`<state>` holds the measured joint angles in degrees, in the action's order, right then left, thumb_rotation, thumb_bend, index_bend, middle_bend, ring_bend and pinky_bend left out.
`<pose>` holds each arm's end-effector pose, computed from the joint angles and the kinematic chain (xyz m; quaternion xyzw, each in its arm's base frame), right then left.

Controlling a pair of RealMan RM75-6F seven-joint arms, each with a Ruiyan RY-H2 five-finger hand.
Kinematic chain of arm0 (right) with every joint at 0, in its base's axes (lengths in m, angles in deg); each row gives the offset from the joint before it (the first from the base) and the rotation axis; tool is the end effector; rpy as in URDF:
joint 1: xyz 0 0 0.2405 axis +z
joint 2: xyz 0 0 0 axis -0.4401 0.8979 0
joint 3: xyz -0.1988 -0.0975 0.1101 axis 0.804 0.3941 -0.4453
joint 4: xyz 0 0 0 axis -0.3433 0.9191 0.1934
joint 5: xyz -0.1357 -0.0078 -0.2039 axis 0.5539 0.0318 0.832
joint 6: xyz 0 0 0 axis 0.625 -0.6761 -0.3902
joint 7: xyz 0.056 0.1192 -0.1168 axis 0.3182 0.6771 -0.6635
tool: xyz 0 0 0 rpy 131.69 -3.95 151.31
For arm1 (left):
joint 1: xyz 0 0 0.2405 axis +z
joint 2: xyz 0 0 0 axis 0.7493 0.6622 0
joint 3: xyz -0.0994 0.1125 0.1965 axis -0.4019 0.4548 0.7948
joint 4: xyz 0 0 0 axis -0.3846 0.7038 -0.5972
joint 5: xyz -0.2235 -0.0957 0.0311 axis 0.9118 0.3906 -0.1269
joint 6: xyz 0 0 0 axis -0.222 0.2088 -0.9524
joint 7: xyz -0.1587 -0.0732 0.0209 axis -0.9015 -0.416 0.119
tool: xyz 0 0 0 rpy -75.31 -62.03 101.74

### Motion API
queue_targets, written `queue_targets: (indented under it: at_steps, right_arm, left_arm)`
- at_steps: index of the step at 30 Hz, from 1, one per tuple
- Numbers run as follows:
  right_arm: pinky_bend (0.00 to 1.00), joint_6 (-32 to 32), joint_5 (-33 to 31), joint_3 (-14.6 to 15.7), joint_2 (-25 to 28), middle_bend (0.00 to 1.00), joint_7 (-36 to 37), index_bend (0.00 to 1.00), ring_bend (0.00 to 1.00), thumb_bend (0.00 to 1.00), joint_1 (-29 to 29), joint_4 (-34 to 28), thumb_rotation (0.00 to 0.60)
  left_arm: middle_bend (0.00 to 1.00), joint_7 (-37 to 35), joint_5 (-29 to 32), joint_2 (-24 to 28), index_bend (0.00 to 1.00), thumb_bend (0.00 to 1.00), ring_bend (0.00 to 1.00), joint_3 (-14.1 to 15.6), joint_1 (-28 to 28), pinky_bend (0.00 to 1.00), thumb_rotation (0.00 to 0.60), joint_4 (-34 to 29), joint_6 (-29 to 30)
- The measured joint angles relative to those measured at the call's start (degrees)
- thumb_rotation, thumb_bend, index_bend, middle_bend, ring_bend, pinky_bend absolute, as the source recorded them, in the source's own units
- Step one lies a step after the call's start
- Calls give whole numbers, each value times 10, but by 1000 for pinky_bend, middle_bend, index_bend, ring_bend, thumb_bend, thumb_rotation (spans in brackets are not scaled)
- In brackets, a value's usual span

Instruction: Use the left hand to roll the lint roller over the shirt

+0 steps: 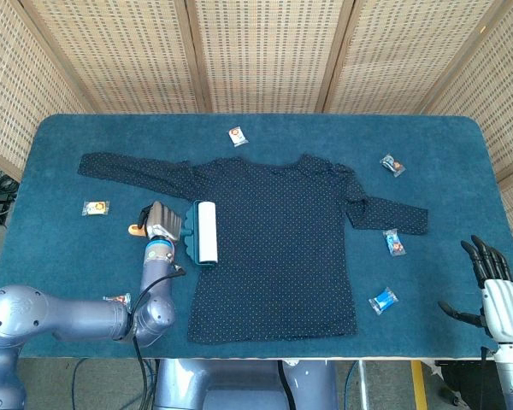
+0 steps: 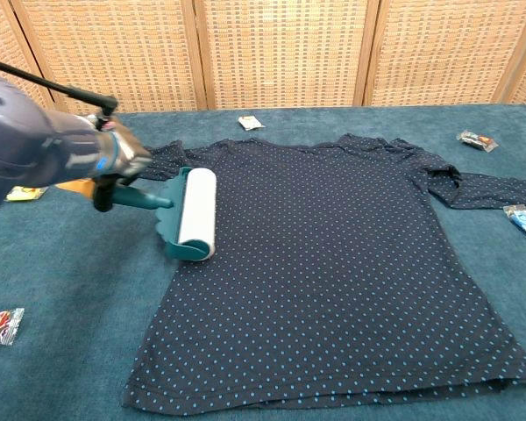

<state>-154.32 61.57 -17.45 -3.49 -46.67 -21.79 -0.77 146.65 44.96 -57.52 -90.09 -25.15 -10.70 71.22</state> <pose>-0.3357 -0.2227 0.1261 0.5315 -0.4468 0.4663 0.5482 -0.0897 0.4076 -0.0830 -0.8054 -0.1599 0.1033 0.5614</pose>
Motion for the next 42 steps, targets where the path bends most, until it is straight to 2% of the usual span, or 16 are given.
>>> queue_targets:
  at_steps: [12,19,24,33,42]
  right_arm:
    - [0,12,-12,-3,0,0,17,20,0,122,3,12,600]
    - [0,15,-19,-5,1,0,24,29,0,122,3,16,600]
    - [0,17,-21,-6,1,0,26,31,0,121,3,17,600]
    - [0,13,-14,-4,0,0,14,30,0,121,2,13,600]
    - [0,3,-5,-1,-1,0,-4,19,0,121,1,4,600]
  left_arm:
    - [921,36,21,-95,876,894,831,-51,-62,762,600,90,-6]
    - [921,64,38,-157,876,894,831,-98,-104,761,600,166,-14]
    - [921,82,41,-180,876,894,831,-117,-117,761,600,187,-18]
    - [921,77,29,-146,876,894,831,-110,-87,758,600,141,-1]
    - [921,21,-7,-51,876,890,832,-63,-4,758,600,24,10]
